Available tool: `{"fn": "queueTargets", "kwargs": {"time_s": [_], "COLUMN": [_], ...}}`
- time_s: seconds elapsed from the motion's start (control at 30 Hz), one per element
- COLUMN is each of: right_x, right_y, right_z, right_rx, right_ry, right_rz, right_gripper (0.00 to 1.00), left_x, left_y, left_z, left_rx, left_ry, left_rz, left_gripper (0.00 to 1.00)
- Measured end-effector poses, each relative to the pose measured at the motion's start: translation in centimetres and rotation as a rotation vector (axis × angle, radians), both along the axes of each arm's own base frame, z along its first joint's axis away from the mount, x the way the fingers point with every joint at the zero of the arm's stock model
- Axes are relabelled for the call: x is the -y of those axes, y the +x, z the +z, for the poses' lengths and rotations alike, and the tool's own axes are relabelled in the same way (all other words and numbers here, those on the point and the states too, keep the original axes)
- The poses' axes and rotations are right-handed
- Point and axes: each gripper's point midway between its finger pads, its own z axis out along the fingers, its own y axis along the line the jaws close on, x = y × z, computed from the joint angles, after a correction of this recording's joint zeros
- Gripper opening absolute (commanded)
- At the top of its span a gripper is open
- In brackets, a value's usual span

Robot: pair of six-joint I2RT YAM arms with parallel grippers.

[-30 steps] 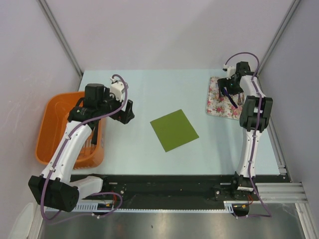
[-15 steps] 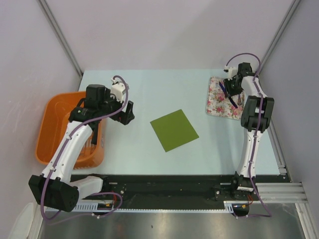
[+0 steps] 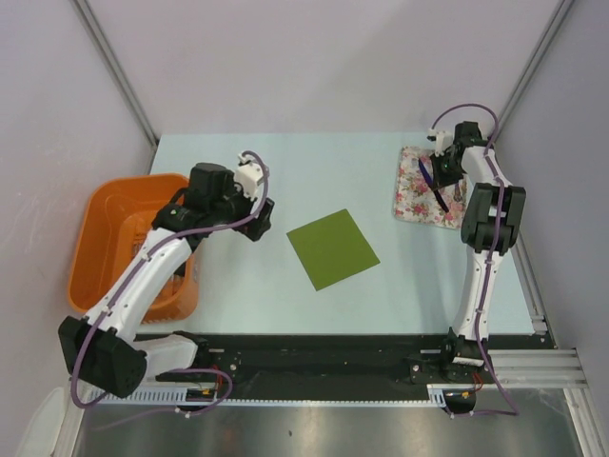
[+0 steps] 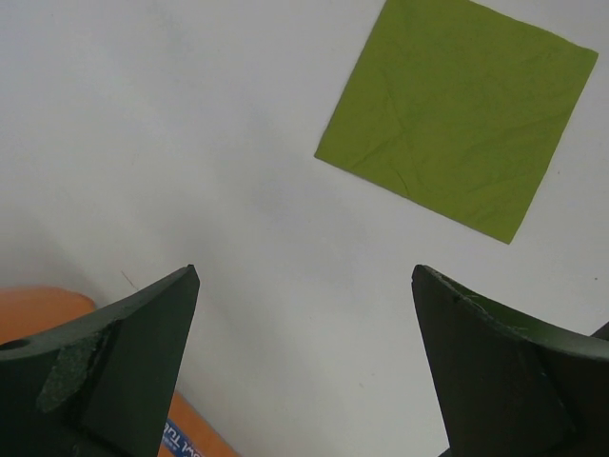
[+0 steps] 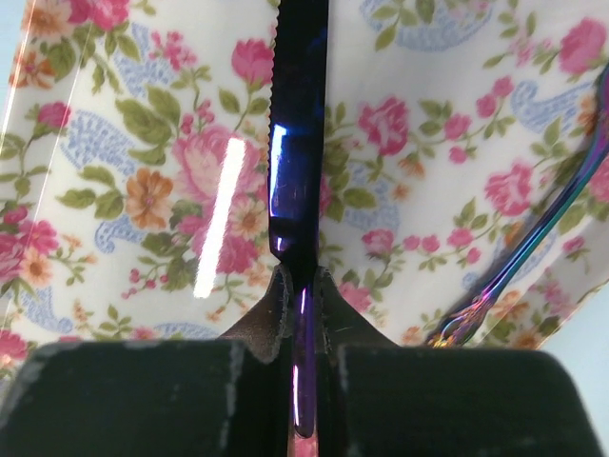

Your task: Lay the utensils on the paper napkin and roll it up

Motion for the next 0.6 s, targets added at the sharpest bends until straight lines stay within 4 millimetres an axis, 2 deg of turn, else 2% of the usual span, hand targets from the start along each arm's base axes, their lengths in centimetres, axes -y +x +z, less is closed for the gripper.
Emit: {"fn": "queueTargets", "kwargs": {"time_s": [0.1, 0.37, 0.6], "right_x": [-0.2, -1.1, -1.4], "right_y": [-0.8, -2.6, -2.6], "right_z": [0.0, 0.4, 3.0], "right_rx": [-0.022, -0.069, -0.03], "right_ry": [0.015, 0.085, 0.104], "right_rz": [-0.016, -0.126, -0.209], "right_gripper": [0.0, 0.0, 0.0], "left_x": [1.2, 4.0, 5.5], "left_y": [0.9, 5.0, 9.5], "left_z": [-1.4, -7.1, -10.5], "left_rx": [-0.013, -0.138, -0.163], "left_ry": [0.032, 0.096, 0.102], "left_rz": [-0.017, 0.007, 0.094], "left_gripper": [0.96, 0.93, 0.9]}}
